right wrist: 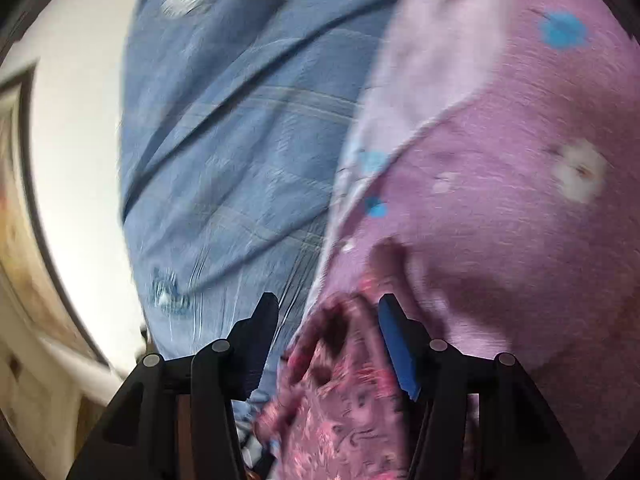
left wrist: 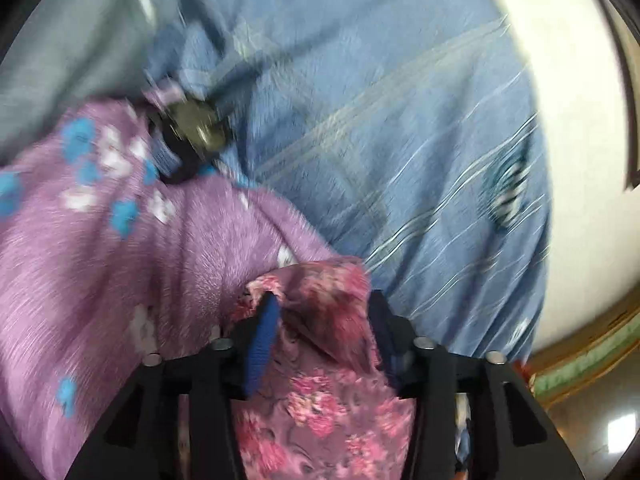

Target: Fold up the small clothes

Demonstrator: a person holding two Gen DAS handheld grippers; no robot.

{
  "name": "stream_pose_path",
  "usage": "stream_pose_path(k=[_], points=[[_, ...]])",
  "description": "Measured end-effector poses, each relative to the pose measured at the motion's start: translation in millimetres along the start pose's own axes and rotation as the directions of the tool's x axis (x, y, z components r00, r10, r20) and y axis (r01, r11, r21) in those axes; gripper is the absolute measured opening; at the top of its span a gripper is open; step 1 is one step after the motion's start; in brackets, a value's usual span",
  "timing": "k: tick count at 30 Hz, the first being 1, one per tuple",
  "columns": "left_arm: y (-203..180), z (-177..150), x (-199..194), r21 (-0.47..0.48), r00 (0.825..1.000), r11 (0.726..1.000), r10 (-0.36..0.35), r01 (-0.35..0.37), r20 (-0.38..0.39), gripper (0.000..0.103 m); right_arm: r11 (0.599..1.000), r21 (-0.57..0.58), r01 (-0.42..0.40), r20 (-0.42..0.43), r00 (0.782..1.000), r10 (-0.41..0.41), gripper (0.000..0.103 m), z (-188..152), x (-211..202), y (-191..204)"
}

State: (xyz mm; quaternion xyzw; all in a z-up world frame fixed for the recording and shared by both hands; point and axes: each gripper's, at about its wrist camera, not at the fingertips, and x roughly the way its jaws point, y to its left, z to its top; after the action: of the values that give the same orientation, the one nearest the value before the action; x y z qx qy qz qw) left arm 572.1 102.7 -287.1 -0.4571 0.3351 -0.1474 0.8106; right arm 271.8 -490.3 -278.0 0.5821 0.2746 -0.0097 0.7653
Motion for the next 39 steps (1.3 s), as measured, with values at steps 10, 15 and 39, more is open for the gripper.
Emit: stream_pose_path(k=[10, 15, 39], points=[[-44.0, -101.4, -48.0, 0.067, 0.986, 0.983, 0.169, -0.169, 0.010, 0.064, 0.988, -0.146, -0.050, -0.277, 0.961, 0.007, 0.056, -53.8, 74.3, 61.0], [-40.3, -97.2, -29.7, 0.060, 0.973, 0.973, 0.227, -0.224, -0.047, 0.064, 0.986, -0.156, 0.054, -0.332, 0.938, -0.103, 0.057, -54.0, 132.9, 57.9], [-44.3, -60.9, -53.4, -0.008, 0.883, 0.886, 0.462, -0.463, 0.083, 0.064, 0.704, -0.705, -0.084, -0.523, 0.732, -0.436, 0.039, -254.4, 244.9, 185.3]])
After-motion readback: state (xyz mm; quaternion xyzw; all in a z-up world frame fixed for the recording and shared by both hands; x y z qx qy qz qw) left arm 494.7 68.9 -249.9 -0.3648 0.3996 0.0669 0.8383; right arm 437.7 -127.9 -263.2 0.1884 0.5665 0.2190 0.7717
